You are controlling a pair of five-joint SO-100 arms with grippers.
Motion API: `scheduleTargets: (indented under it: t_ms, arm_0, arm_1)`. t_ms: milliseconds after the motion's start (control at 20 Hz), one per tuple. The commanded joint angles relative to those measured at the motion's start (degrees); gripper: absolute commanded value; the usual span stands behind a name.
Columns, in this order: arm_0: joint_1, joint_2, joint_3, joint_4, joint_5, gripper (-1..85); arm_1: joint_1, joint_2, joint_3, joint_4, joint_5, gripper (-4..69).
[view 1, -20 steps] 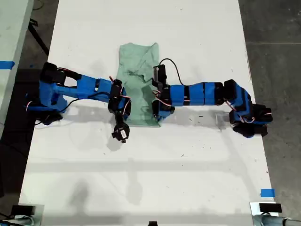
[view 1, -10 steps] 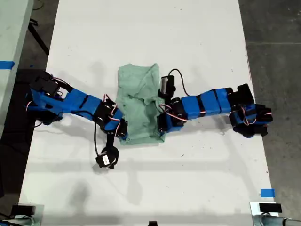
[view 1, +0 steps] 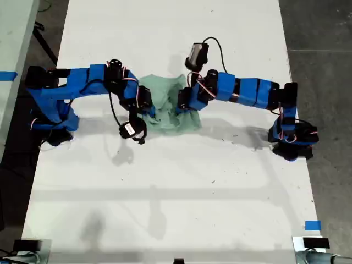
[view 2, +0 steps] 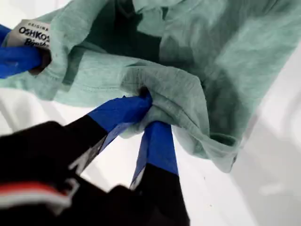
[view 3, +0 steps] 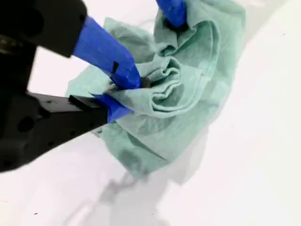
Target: Fold t-shirt
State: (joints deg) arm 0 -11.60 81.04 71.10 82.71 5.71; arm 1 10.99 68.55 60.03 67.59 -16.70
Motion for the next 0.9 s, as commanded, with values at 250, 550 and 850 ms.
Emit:
scheduleTargets:
  t_ms: [250,550,850]
  arm_0:
    - [-16.96,-5.54,0.09,-1.67,8.35,-0.1]
    - [-21.36,-7.56,0.18,-6.15,11.07,13.8]
    - [-31.55,4.48,4.92,-7.29,16.35,38.9]
  arm_1:
    - [11.07,0.97,1.58,-12.04,-7.65,-1.2]
    - [14.59,-3.6,1.58,-16.79,-7.29,2.3]
    - [23.91,1.32,1.05,-14.24,-13.27,39.5]
